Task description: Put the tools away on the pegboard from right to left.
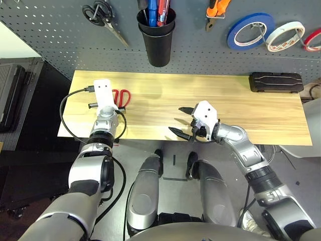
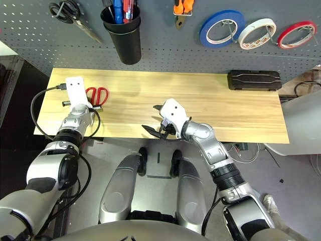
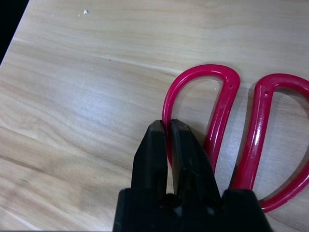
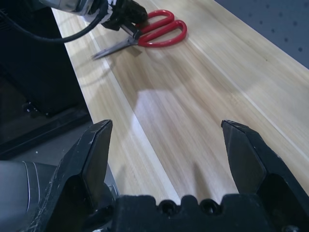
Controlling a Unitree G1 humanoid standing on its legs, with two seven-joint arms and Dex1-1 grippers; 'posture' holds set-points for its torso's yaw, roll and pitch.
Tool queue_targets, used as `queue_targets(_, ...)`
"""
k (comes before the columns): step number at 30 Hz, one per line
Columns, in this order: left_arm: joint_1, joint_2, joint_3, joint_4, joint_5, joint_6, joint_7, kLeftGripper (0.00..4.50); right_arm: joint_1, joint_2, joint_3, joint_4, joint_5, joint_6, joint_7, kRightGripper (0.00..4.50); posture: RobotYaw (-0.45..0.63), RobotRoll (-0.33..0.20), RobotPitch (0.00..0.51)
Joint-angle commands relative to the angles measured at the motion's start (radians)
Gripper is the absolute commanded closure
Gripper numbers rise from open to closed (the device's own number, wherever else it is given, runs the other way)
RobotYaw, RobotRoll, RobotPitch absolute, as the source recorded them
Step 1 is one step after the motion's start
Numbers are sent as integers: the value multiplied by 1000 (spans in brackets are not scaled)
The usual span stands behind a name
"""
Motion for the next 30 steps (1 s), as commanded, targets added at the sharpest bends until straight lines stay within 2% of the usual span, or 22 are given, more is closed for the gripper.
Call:
queue_targets(1, 66, -24, 19, -25, -25, 42, 1, 4467, 5, 2, 12, 33, 3, -35, 17, 0, 242, 0, 378)
queue_targets(6, 127, -46, 39, -218, -60, 26, -20, 4467, -15, 16, 1, 70, 15, -95, 27, 0, 269, 0, 360)
queue_targets(14, 291, -82, 49, -663, -96, 103, -33, 4467, -31, 13, -60, 75, 91, -133, 59, 0, 311, 0, 329)
queue_targets(20, 367, -81, 68, -871, -146, 120, -84, 4467, -32, 23, -115, 59, 172, -188, 96, 0, 332, 0, 300)
queue_targets(26, 376, -76, 103, -975, -190, 115, -105, 4467, -29, 32, -150, 34, 236, -219, 124, 0, 355, 0, 266)
queue_targets(30, 372, -59, 115, -916, -160, 119, -81, 4467, -30, 32, -149, 51, 226, -234, 123, 0, 347, 0, 257)
